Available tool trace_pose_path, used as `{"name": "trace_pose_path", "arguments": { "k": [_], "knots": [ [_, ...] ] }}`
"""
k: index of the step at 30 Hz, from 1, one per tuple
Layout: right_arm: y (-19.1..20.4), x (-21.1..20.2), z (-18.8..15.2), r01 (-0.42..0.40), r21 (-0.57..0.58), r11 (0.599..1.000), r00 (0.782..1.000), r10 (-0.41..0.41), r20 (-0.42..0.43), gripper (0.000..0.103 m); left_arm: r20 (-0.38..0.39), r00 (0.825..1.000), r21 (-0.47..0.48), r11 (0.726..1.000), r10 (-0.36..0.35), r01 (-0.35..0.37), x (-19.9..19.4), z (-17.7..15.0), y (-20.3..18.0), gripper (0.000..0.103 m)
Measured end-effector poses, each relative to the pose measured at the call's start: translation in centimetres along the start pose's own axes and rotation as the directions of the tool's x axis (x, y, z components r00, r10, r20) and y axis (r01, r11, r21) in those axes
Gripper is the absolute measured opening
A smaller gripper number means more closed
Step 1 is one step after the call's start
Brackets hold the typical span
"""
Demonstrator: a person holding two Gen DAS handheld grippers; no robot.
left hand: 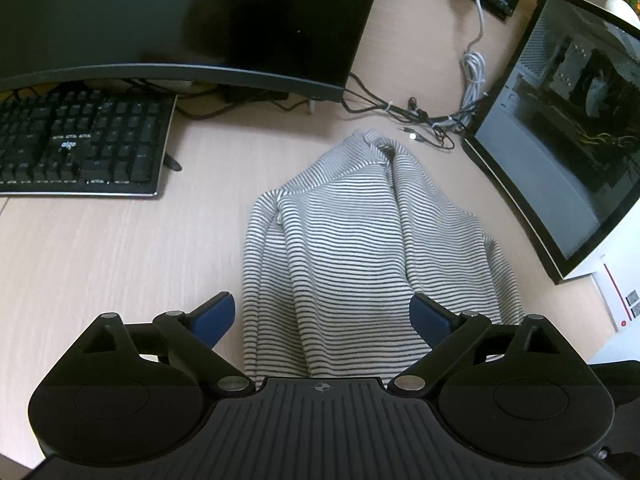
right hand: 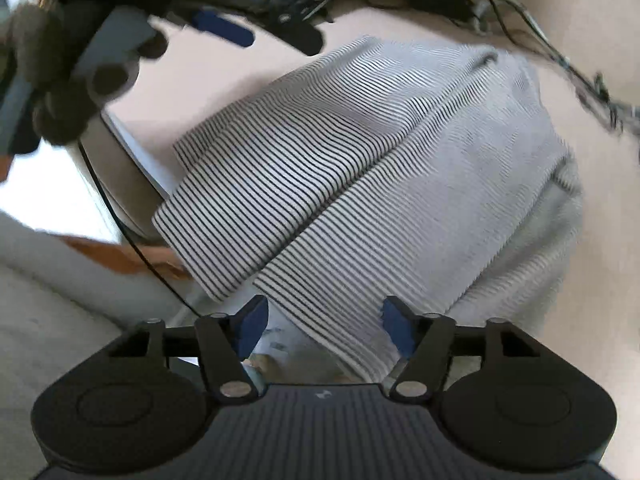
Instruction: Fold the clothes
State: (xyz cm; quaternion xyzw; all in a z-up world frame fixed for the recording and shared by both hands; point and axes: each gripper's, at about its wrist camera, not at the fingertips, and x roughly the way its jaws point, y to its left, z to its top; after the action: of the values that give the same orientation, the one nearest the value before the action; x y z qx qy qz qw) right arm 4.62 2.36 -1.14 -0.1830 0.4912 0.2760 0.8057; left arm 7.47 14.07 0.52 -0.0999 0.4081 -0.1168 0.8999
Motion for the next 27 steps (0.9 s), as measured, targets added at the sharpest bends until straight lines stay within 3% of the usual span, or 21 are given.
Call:
{"name": "trace_pose_path", "arguments": {
  "k": [1, 3, 8, 11, 15, 20, 23, 25, 27],
  "knots": [
    [0.0, 0.0, 0.2, 0.009, -0.015, 1.000, 1.000, -0.009, 0.004, 0.030, 0.003, 1.000, 0.002, 1.000, -0.003, 0.003, -0.1, 0.0, 0.0, 0.099],
    [-0.3, -0.3, 0.5, 0.036, -0.025, 0.999, 0.999, -0.035, 0.021, 0.008, 0.009, 1.000, 0.009, 1.000, -0.007, 0.007, -0.2, 0.1, -0.1, 0.100],
    [-5.2, -3.0, 1.6, 0.091, 0.131, 0.987, 0.984, -0.109, 0.143, 0.005, 0.006, 1.000, 0.035, 0.999, -0.019, 0.019, -0.1, 0.1, -0.5, 0.101],
    [-9.1, -5.0, 1.7, 0.160, 0.247, 0.956, 0.950, -0.217, 0.226, 0.004, -0.017, 0.998, 0.077, 0.995, -0.059, 0.060, 0.2, -0.4, -1.3, 0.101],
    [-14.3, -8.0, 2.2, 0.247, 0.415, 0.876, 0.867, -0.391, 0.310, 0.004, -0.048, 0.993, 0.148, 0.982, -0.108, 0.114, 0.4, -1.2, -2.5, 0.102],
    [-17.5, -10.3, 3.0, 0.419, 0.528, 0.739, 0.717, -0.626, 0.307, 0.004, -0.067, 0.995, 0.131, 0.988, -0.068, 0.077, 1.2, -1.3, -2.7, 0.103],
    [-18.8, -10.1, 2.8, 0.448, 0.583, 0.678, 0.693, -0.675, 0.253, 0.007, -0.055, 0.998, 0.109, 0.993, -0.039, 0.045, 1.3, -1.1, -2.4, 0.103],
    [-19.0, -9.4, 2.7, 0.434, 0.562, 0.705, 0.735, -0.637, 0.232, 0.016, -0.048, 0.999, 0.094, 0.995, -0.018, 0.023, 1.4, -0.8, -2.2, 0.103],
    [-18.2, -8.8, 2.6, 0.421, 0.531, 0.735, 0.755, -0.608, 0.244, 0.033, -0.045, 0.999, 0.079, 0.997, 0.000, 0.004, 1.5, -0.5, -2.1, 0.103]
  ]
}}
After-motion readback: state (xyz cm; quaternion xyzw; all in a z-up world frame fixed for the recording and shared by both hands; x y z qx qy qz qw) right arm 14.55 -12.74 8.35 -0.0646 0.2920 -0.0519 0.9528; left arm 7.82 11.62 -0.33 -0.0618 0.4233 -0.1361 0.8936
